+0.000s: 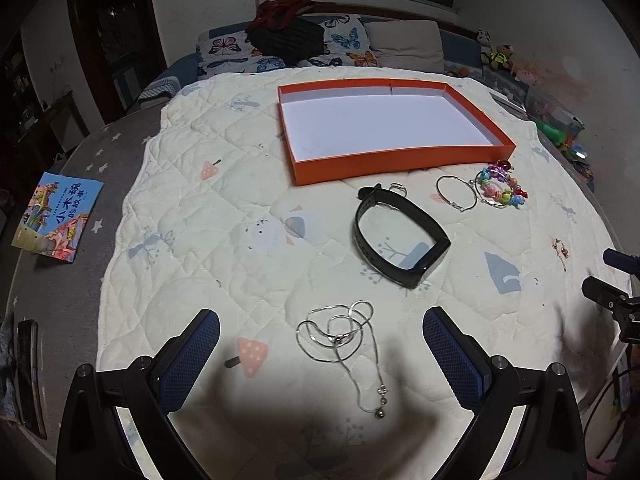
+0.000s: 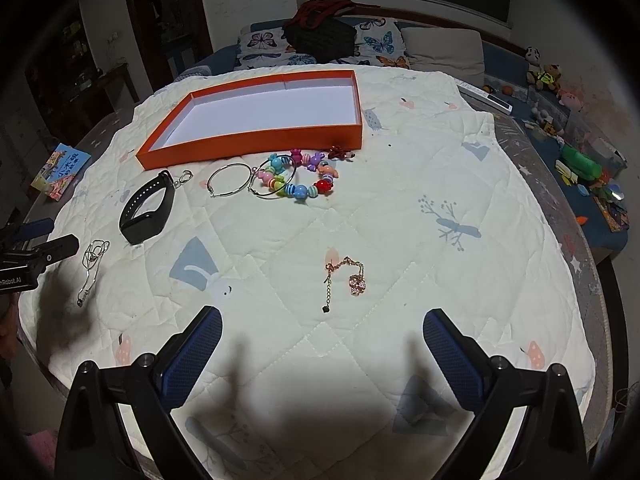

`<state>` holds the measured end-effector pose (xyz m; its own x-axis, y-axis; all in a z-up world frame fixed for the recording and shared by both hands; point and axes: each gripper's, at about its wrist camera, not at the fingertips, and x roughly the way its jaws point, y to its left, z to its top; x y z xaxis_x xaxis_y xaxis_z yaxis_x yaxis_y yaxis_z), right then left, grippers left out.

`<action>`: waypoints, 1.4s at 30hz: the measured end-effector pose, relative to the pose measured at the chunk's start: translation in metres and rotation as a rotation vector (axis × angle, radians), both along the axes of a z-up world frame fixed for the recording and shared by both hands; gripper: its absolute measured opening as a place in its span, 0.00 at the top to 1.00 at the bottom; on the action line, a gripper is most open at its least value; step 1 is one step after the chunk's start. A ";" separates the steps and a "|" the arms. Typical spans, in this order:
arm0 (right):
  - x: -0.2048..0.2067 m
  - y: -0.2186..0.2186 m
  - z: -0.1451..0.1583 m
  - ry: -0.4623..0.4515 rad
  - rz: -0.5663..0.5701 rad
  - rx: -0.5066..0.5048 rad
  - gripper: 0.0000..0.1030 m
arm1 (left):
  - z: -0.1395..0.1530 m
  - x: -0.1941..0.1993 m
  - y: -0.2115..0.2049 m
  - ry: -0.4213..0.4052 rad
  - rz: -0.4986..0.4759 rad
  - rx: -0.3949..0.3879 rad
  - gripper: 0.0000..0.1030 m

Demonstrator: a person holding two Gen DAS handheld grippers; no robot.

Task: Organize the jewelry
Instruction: 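Grasp the black watch band with the left tool while the right tool grasps the rose-gold chain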

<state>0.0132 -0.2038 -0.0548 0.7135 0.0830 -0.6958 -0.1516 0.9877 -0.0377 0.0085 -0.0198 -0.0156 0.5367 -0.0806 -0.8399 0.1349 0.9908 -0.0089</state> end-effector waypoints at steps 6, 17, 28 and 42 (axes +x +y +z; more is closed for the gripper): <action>0.001 -0.003 0.000 0.002 0.014 0.004 0.00 | -0.005 0.009 -0.011 0.036 0.002 -0.036 0.00; 0.006 -0.007 -0.002 0.000 0.052 0.000 0.00 | -0.009 0.046 -0.046 0.091 0.054 -0.075 0.00; 0.015 -0.028 -0.009 0.019 0.050 0.043 0.09 | -0.039 0.093 -0.080 0.154 0.128 -0.025 0.04; 0.030 -0.033 -0.015 0.048 0.056 0.062 0.63 | -0.054 0.107 -0.087 0.152 0.105 -0.019 0.27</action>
<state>0.0428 -0.2365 -0.0702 0.6722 0.1654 -0.7216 -0.2067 0.9779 0.0316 0.1151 -0.1068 -0.0694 0.4104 -0.0472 -0.9107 0.0262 0.9989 -0.0399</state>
